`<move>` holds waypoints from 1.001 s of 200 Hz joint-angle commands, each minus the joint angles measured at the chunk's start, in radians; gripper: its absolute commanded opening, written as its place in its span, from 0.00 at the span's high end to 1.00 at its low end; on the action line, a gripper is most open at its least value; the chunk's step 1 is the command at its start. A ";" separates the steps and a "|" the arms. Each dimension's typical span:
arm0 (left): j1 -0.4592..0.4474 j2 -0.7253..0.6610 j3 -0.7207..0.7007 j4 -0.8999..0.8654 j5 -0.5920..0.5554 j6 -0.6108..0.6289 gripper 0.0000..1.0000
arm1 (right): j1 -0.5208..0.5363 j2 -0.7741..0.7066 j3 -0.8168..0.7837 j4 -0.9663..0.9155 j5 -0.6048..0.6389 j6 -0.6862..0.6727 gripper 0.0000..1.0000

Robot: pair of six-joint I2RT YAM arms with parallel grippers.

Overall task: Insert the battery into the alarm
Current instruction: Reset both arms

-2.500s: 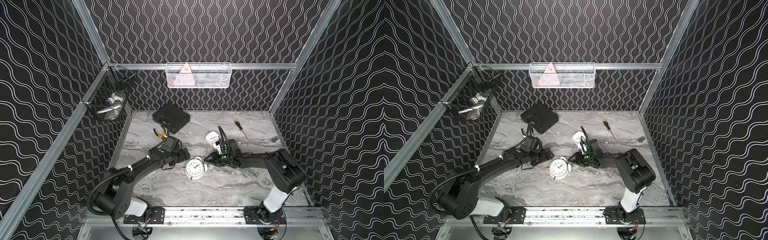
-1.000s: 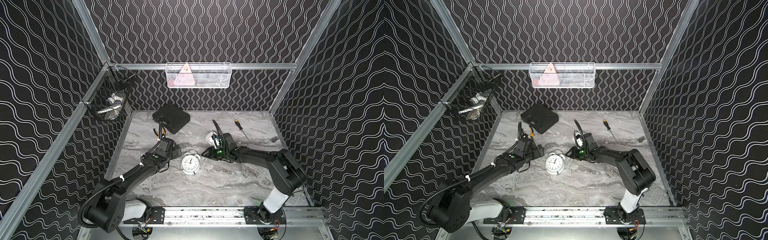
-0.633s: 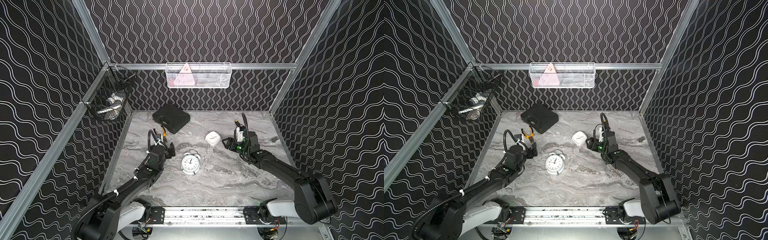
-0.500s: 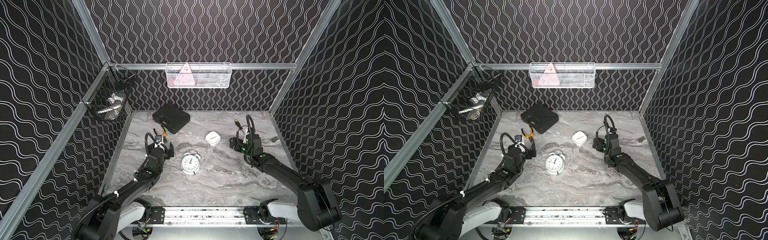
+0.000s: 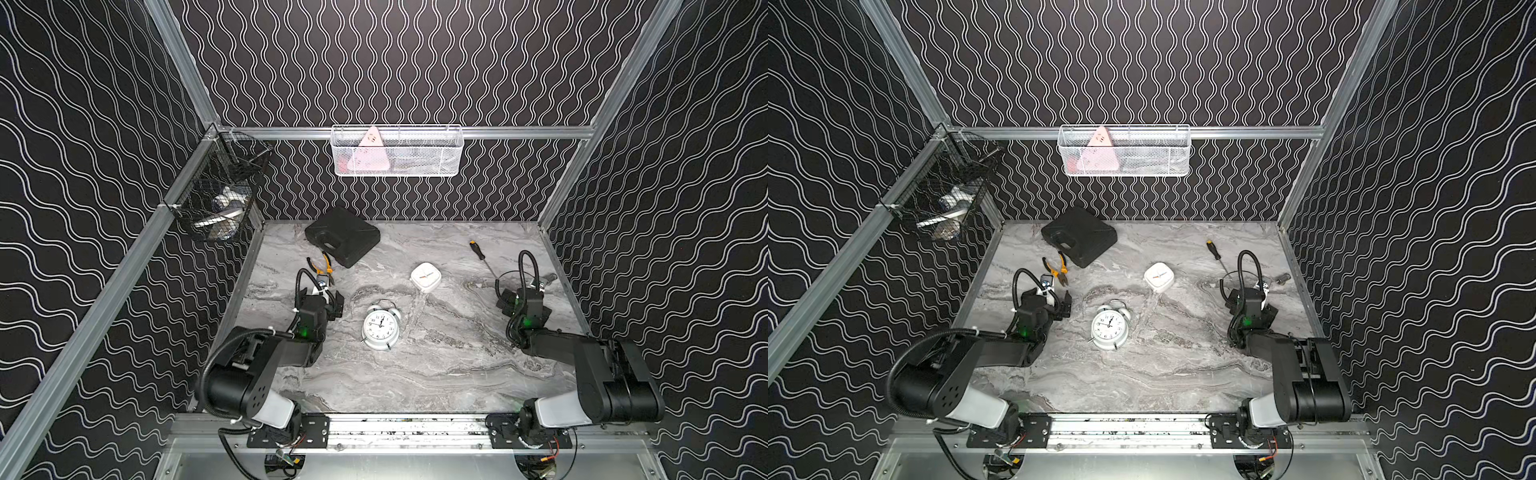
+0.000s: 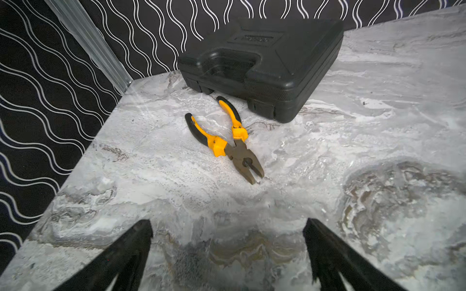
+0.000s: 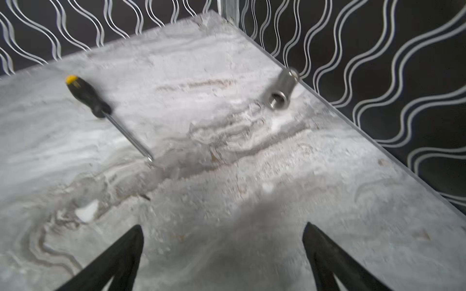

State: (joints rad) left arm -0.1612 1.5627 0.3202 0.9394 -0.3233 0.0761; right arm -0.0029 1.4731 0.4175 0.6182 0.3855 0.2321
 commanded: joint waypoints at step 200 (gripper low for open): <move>0.099 0.092 0.052 0.087 0.128 -0.081 0.01 | -0.043 0.185 -0.028 0.374 -0.232 -0.112 0.00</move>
State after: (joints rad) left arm -0.0601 1.6505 0.3626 0.9974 -0.1883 -0.0025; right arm -0.0475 1.6585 0.3889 0.9489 0.1589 0.1345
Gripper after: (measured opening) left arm 0.989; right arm 0.994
